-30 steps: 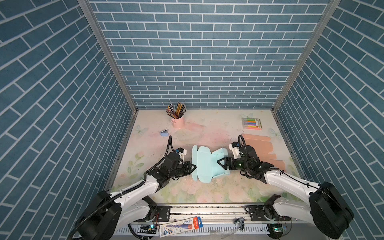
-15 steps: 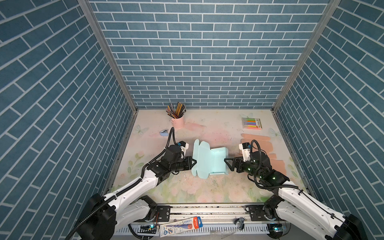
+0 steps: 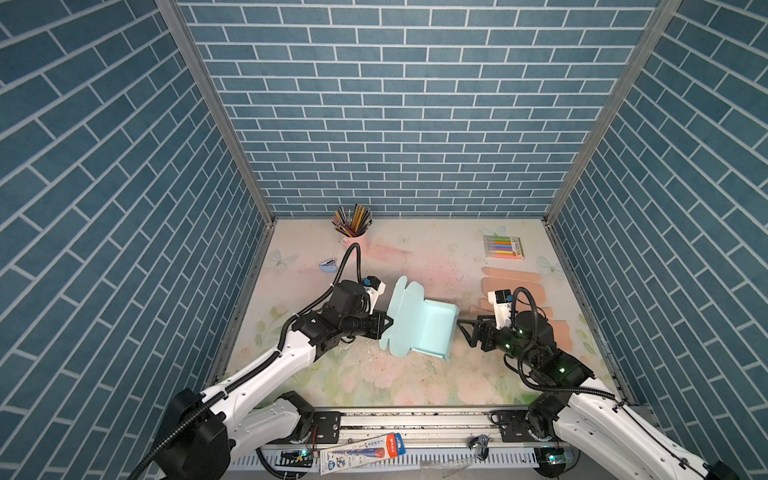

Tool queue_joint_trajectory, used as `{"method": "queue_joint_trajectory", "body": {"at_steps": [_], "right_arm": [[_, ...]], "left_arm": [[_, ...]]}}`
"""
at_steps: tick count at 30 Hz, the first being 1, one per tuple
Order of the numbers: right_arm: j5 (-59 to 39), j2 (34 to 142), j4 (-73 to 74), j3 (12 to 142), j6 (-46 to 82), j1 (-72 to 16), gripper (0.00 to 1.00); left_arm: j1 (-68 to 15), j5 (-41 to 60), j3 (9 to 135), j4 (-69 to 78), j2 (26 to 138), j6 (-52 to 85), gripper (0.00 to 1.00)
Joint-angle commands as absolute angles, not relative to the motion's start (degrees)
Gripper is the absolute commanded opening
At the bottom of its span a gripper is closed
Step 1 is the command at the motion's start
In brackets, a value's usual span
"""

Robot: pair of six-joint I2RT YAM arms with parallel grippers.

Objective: Fold the paper box

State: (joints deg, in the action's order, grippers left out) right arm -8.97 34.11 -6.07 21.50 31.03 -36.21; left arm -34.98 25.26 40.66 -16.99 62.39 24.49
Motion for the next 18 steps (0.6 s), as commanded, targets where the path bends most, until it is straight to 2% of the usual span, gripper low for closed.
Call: {"method": "queue_joint_trajectory", "body": {"at_steps": [1,11,18], "right_arm": [[-8.0,32.2,-5.1,21.6,26.1,-36.1,0.87],[-17.2,36.9,9.3,23.1,14.7,-36.1,0.86],[-23.2,50.0,10.4,29.4,4.3,-35.0,0.88]], "left_arm": [[-34.7,26.7,43.5,-22.3,63.8,17.3,0.03],[-34.7,29.9,46.6,-24.7,64.9,11.5,0.04],[-34.9,29.8,50.7,-28.5,69.4,8.0,0.04]]}}
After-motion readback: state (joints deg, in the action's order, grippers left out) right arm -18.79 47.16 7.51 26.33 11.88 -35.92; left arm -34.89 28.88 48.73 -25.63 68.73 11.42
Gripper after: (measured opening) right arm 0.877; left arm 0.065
